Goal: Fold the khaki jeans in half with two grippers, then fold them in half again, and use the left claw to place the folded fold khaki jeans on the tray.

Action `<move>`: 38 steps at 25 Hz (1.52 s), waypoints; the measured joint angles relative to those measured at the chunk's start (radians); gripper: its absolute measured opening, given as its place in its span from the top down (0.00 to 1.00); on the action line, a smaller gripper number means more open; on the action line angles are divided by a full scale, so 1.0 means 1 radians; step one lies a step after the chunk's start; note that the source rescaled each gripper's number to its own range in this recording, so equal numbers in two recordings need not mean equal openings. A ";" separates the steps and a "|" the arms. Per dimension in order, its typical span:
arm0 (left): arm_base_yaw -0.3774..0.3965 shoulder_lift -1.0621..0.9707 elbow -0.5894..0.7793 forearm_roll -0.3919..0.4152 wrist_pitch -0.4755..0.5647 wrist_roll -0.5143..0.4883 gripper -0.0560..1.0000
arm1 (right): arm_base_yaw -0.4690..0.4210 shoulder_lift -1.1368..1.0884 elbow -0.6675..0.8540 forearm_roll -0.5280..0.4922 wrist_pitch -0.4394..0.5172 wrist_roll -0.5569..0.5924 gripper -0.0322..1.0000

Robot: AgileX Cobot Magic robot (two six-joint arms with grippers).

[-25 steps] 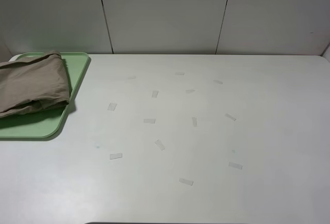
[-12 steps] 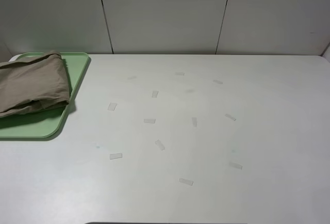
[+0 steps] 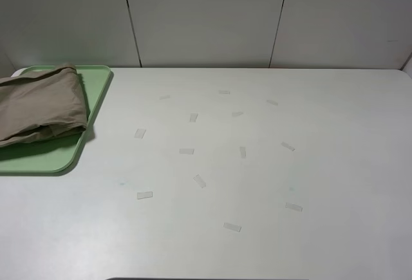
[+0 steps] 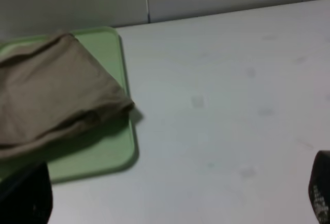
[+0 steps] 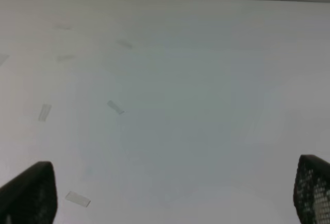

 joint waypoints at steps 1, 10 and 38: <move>-0.012 0.000 0.016 0.011 0.000 -0.014 0.00 | 0.000 0.000 0.000 0.000 0.000 0.000 0.00; -0.137 -0.002 0.141 0.091 -0.042 -0.031 0.00 | 0.000 0.000 0.000 0.000 0.000 0.000 0.00; -0.149 -0.002 0.228 0.125 -0.093 -0.026 0.00 | 0.000 0.000 0.000 0.000 0.000 0.000 0.00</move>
